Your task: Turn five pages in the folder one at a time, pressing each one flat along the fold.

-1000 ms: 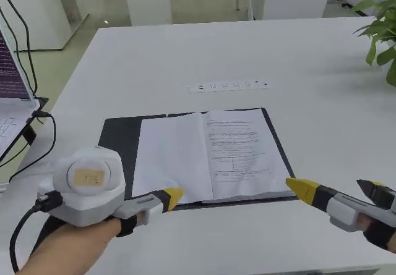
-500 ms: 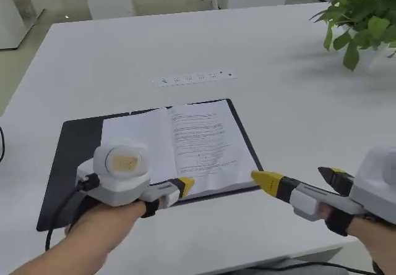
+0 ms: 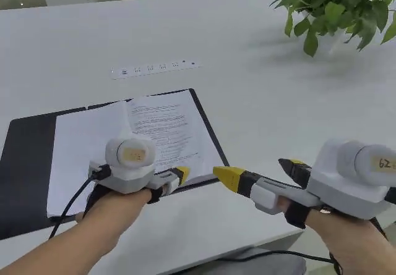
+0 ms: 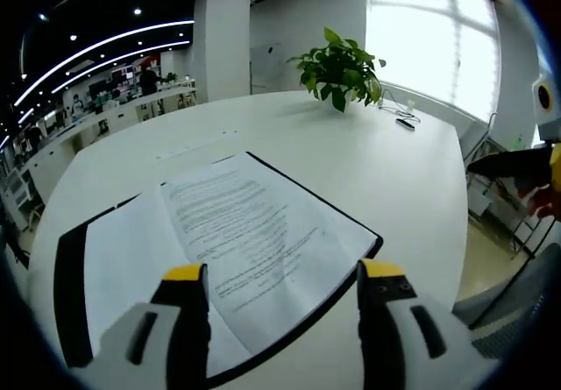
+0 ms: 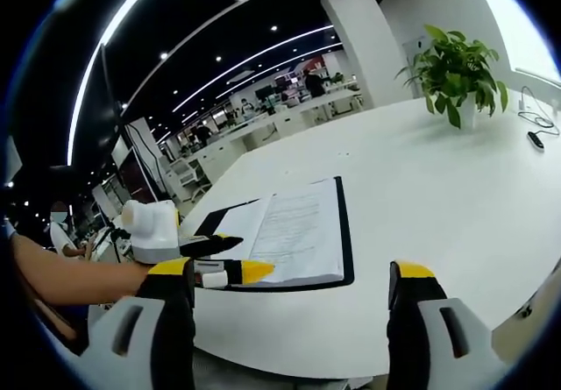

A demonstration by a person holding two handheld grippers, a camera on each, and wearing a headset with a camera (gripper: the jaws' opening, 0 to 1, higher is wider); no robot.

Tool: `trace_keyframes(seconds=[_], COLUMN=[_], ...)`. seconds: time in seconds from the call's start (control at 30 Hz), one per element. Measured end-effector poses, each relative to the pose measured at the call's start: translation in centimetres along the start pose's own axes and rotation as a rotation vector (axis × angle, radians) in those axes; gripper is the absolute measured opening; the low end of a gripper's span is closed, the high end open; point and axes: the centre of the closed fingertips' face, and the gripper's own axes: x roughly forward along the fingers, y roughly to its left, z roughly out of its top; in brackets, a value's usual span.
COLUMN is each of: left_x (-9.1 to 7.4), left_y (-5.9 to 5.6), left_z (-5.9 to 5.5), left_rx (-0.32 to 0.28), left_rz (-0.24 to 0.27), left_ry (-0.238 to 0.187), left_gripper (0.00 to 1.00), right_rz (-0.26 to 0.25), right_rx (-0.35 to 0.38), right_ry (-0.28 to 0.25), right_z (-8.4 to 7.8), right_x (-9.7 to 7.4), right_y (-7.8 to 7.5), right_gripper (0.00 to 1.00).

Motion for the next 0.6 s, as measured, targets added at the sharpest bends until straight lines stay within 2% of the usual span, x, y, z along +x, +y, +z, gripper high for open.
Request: trace_keyframes(seconds=[0.07,0.33,0.43,0.53,0.6], left_x=[0.7,3.5,4.3,5.1,5.5], left_y=[-0.6,-2.1,-2.6,-2.9,-3.2], left_z=[-0.1,-0.4,-0.6,-0.7,-0.3], left_rx=[-0.014,-0.021,-0.042,-0.037,-0.063], left_rz=[-0.014,-0.017,-0.016,-0.007,-0.006], left_ry=[0.002,-0.006,-0.013,-0.029,-0.056], left_gripper=[0.68,0.63,0.64,0.65,0.65], right_rz=[0.006,0.016,0.020,0.022,0.022], right_rx=[0.004,0.009,0.007,0.007,0.018], right_ry=[0.004,0.005,0.010,0.012,0.014], right_z=[-0.2,-0.6,-0.9,-1.1,-1.2], right_x=[0.1,0.4,0.5,0.7,0.7], right_y=[0.0,-0.2,-0.2,-0.5,-0.7], right_gripper=[0.91,0.90,0.90,0.89,0.89])
